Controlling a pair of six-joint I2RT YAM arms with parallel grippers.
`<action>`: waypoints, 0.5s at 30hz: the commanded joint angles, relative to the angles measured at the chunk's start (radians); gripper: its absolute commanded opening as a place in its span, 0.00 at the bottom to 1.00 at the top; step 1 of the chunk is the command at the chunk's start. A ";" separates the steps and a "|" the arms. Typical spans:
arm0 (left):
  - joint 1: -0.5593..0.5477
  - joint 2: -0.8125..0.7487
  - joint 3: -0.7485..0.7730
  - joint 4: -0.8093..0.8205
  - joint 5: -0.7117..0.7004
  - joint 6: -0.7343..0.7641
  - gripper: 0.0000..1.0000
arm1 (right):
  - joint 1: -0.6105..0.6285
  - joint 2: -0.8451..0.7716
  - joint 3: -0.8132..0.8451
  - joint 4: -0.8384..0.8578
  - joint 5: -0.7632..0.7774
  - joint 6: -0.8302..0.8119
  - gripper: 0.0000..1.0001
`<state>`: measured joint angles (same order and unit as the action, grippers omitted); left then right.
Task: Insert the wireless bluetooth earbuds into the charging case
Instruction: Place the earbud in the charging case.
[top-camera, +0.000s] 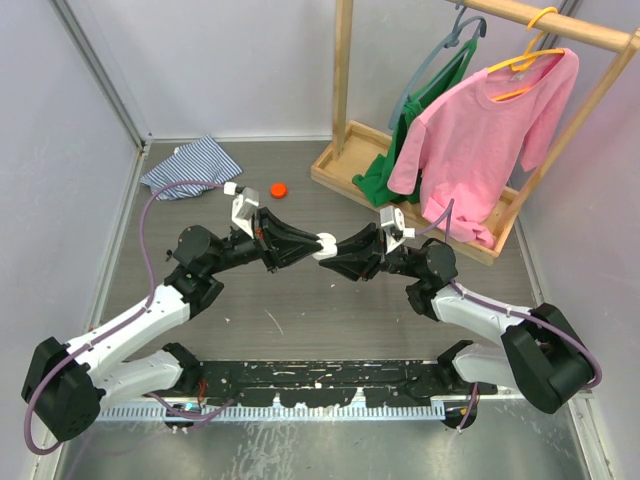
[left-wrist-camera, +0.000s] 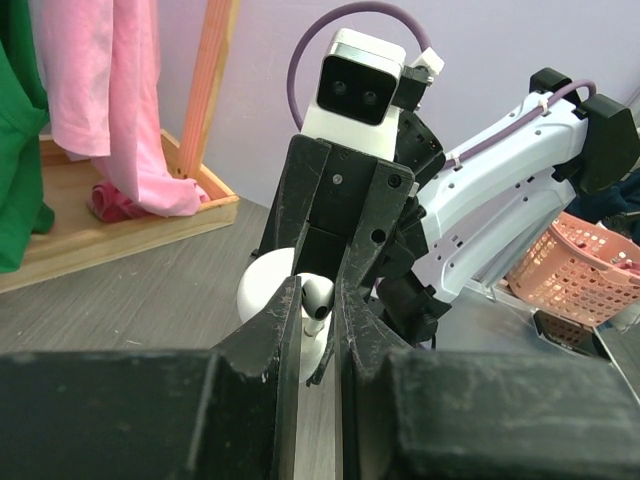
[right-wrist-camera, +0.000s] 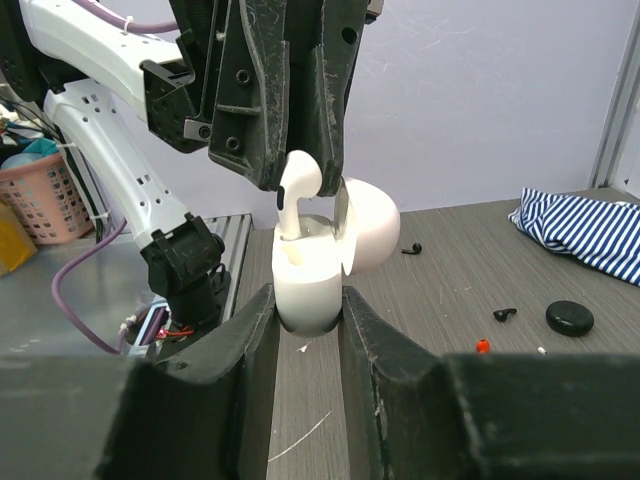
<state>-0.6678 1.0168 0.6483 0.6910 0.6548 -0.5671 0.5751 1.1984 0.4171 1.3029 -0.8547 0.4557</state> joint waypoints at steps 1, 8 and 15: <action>-0.003 -0.018 0.001 0.025 -0.014 0.030 0.06 | 0.005 -0.006 0.026 0.078 0.000 0.005 0.01; -0.005 -0.023 -0.003 0.005 -0.013 0.029 0.12 | 0.005 -0.008 0.026 0.078 0.001 0.003 0.01; -0.005 -0.040 -0.006 -0.010 -0.034 0.027 0.20 | 0.004 -0.013 0.023 0.078 0.001 0.003 0.01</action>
<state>-0.6685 1.0088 0.6468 0.6701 0.6495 -0.5594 0.5751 1.1984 0.4171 1.3033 -0.8543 0.4557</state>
